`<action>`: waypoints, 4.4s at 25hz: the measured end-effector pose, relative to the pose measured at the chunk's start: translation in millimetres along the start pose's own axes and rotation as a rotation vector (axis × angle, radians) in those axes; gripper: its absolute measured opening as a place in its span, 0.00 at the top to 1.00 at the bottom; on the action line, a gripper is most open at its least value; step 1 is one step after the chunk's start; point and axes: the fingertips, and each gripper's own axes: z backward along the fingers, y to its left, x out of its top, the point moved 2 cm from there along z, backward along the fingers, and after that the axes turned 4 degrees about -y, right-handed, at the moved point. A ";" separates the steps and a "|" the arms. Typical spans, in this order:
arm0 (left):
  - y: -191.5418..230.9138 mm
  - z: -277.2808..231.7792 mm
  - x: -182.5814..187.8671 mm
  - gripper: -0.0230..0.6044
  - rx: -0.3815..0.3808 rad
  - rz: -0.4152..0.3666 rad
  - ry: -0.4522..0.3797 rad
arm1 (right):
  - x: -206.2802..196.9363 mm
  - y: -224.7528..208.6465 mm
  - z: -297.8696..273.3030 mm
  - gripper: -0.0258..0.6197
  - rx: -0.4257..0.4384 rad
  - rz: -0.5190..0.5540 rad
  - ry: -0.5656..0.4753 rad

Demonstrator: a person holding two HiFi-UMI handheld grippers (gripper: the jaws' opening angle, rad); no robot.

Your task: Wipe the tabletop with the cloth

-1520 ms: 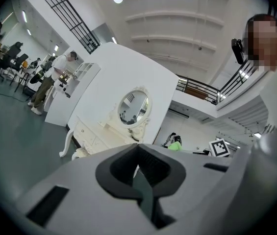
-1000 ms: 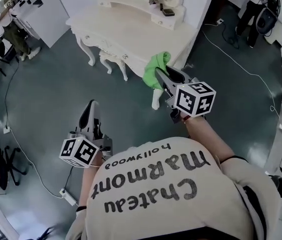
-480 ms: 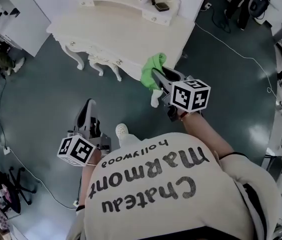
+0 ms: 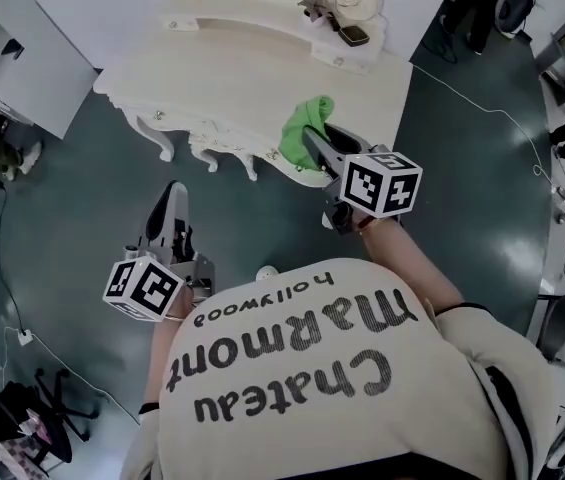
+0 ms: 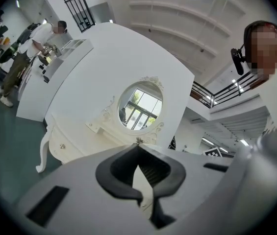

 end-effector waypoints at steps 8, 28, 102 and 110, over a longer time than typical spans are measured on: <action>68.0 -12.7 45.5 0.95 -0.020 0.011 -0.018 | 13.2 36.1 -60.7 0.78 0.055 -0.008 -0.080; 212.9 -65.5 84.1 0.95 0.127 0.109 -0.027 | 1.7 -65.2 -203.8 0.78 -0.223 -0.024 0.040; 250.3 -311.8 100.4 0.95 -0.264 0.163 0.257 | -20.6 -240.7 -237.2 0.79 -0.800 0.142 0.279; 252.4 -307.6 98.8 0.95 -0.248 0.184 0.243 | -21.7 -242.2 -233.9 0.79 -0.808 0.156 0.277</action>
